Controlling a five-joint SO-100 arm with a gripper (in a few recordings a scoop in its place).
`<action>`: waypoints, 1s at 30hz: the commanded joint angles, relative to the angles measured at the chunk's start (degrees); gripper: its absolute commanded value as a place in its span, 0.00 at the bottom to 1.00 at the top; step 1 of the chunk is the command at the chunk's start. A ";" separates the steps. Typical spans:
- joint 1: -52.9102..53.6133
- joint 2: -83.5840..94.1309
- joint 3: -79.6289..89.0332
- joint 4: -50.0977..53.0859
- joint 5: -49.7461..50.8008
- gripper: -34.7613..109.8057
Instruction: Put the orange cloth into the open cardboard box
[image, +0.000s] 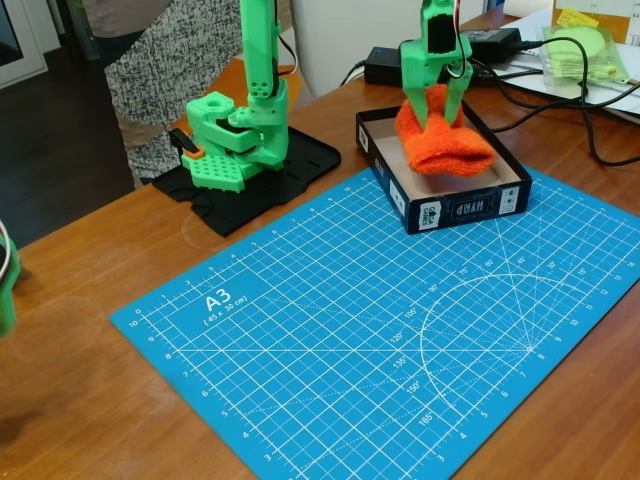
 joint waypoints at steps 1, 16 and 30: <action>0.79 4.13 1.49 -0.09 -1.14 0.24; -2.20 8.17 1.76 2.90 0.26 0.64; 48.08 66.27 21.80 10.46 -22.32 0.24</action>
